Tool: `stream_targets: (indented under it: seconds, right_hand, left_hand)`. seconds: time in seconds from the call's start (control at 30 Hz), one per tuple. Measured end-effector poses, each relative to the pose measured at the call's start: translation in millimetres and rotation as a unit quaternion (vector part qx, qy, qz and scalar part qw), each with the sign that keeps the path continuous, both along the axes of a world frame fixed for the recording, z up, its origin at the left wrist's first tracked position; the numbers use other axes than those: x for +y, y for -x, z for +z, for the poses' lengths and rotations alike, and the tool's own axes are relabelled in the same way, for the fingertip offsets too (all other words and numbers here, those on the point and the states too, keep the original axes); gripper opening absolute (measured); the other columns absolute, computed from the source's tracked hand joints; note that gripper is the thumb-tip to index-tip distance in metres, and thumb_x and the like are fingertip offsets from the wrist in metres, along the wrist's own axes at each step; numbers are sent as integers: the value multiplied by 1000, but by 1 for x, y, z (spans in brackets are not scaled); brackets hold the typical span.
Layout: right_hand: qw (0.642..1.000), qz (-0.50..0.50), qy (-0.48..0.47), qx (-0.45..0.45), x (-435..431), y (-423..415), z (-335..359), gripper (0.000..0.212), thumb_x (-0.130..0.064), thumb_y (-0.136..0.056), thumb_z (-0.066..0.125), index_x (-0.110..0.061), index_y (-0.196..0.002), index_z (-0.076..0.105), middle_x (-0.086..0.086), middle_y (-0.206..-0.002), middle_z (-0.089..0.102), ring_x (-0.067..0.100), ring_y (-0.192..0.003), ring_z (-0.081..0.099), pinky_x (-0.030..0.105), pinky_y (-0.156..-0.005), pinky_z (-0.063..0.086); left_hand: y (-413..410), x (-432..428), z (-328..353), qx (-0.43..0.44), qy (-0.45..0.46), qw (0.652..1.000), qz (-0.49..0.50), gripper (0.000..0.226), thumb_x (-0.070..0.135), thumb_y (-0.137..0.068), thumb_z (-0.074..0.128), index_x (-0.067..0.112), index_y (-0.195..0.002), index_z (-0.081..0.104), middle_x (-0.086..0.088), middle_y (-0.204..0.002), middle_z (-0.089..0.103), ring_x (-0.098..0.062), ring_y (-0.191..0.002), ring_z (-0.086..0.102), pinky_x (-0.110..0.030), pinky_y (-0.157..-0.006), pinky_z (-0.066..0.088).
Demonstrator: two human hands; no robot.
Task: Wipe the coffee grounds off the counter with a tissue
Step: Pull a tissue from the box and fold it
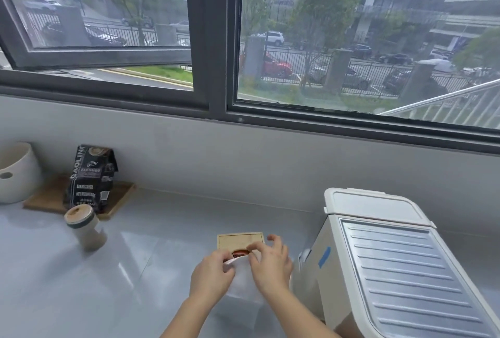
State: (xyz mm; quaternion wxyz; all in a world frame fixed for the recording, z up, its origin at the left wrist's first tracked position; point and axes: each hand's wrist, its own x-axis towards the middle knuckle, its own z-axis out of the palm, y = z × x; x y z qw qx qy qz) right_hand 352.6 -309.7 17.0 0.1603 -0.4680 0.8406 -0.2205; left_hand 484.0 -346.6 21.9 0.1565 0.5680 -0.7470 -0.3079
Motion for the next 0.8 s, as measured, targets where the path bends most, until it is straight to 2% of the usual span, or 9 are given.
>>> stream_targets:
  seconds: [0.1, 0.27, 0.4, 0.47, 0.57, 0.63, 0.7, 0.73, 0.8]
  right_hand:
    - [999, 20, -41, 16, -10, -3, -8, 27, -34, -82, 49, -41, -101, 66, -4, -151, 25, 18, -138, 21, 43, -111, 17]
    - [995, 30, -53, 74, -17, -6, -17, 26, -38, -85, 48, -30, -97, 69, -5, -146, 34, 18, -135, 25, 44, -111, 14]
    - [997, 28, -5, 70, -14, -9, -17, 21, -30, -90, 48, -25, -99, 67, -4, -134, 41, 18, -126, 36, 37, -111, 20]
    - [997, 22, 60, 33, -10, -10, -12, 18, -22, -90, 50, -20, -97, 66, -1, -127, 46, 20, -120, 43, 34, -104, 30]
    - [992, 40, 115, -25, -4, -12, 3, 14, -15, -91, 47, -15, -95, 61, 0, -111, 57, 21, -107, 50, 32, -87, 40]
    - [988, 47, 134, -52, 0, -14, 15, 13, -15, -92, 43, -17, -92, 56, -2, -99, 61, 21, -97, 54, 34, -75, 41]
    - [985, 48, 149, -71, 5, -15, 27, 13, -16, -92, 41, -20, -89, 53, -4, -91, 62, 20, -87, 56, 33, -65, 39]
    - [983, 51, 160, -77, 8, -15, 34, 13, -16, -92, 41, -22, -88, 52, -6, -87, 62, 19, -82, 56, 33, -62, 37]
    - [977, 60, 188, -83, 19, -17, 53, 16, -17, -92, 40, -28, -84, 48, -10, -78, 60, 14, -74, 55, 29, -56, 36]
  left_hand:
    - [3, -4, -7, 0, 6, 1000, -3, 10, 24, -77, 51, 28, -68, 47, 1, -78, 60, -25, -82, 60, -29, -57, 35]
    - [4, -7, -11, 17, 22, 1000, -7, 30, 36, -81, 50, 26, -58, 35, 2, -68, 47, -28, -80, 58, -31, -55, 30]
    - [3, -6, -13, 37, 5, 999, 0, 8, 27, -77, 53, 28, -69, 49, 5, -74, 56, -23, -79, 58, -29, -56, 35]
    - [2, -5, -12, 50, -8, 999, 14, 7, 24, -75, 54, 28, -80, 53, 8, -78, 60, -17, -77, 58, -28, -58, 38]
    - [0, -2, -8, 80, -17, 997, 15, 34, 22, -75, 56, 30, -107, 50, 14, -76, 56, -12, -73, 56, -23, -56, 37]
    - [1, 1, -1, 119, -24, 992, 23, 45, 25, -74, 59, 34, -116, 46, 15, -74, 55, -5, -68, 55, -20, -56, 37]
    - [3, 2, 12, 162, -35, 986, 30, 48, 33, -74, 65, 37, -118, 47, 14, -86, 57, -1, -76, 57, -22, -66, 46]
    - [4, 3, 18, 181, -36, 982, 31, 51, 34, -74, 68, 36, -120, 47, 13, -98, 55, -3, -88, 56, -27, -77, 48]
    - [1, 7, 35, 216, -38, 975, 22, 58, 33, -73, 73, 30, -126, 48, 7, -118, 47, -11, -112, 50, -33, -96, 43]
